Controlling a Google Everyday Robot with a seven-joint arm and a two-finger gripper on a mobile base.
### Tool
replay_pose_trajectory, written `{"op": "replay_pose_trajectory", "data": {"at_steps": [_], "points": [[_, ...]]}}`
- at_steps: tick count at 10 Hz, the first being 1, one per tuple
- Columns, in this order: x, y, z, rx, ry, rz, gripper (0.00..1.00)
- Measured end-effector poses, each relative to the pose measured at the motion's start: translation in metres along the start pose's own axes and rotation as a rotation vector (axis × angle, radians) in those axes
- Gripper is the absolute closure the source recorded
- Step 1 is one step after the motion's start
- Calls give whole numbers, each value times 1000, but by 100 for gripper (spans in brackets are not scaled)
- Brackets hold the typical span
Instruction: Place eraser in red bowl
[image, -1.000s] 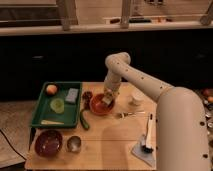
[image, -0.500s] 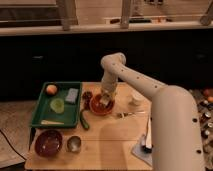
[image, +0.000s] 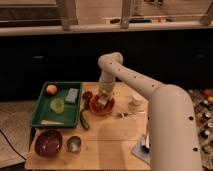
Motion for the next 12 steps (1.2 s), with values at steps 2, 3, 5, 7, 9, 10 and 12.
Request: {"op": "replay_pose_trajectory", "data": {"at_steps": [2, 3, 5, 7, 9, 10, 12], "points": [[-3, 0, 1, -3, -6, -7, 38], [-4, -1, 2, -4, -8, -10, 28], [-9, -2, 5, -8, -14, -20, 20], [-12, -3, 6, -12, -16, -22, 20], [-14, -3, 7, -15, -16, -22, 20], [-14, -4, 7, -17, -14, -22, 20], [-15, -4, 6, -17, -10, -23, 20]]}}
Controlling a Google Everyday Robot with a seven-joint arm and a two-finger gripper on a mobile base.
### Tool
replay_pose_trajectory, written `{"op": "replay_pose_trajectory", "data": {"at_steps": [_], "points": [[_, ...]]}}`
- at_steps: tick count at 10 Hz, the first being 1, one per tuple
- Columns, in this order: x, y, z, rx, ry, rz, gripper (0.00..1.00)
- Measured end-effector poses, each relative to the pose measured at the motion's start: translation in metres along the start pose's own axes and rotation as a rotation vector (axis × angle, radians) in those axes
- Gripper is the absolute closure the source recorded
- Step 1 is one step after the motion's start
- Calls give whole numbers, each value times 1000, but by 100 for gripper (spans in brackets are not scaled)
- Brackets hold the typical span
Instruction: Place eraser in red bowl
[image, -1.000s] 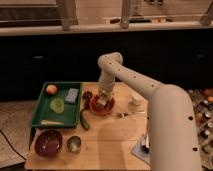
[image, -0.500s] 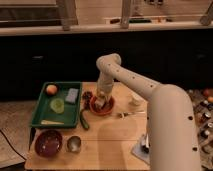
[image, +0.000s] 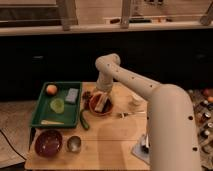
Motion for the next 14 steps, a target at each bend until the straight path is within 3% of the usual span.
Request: {"op": "replay_pose_trajectory", "data": {"at_steps": [8, 14], "points": [[6, 3, -22, 40, 54, 13, 20], [6, 2, -22, 40, 54, 13, 20]]}}
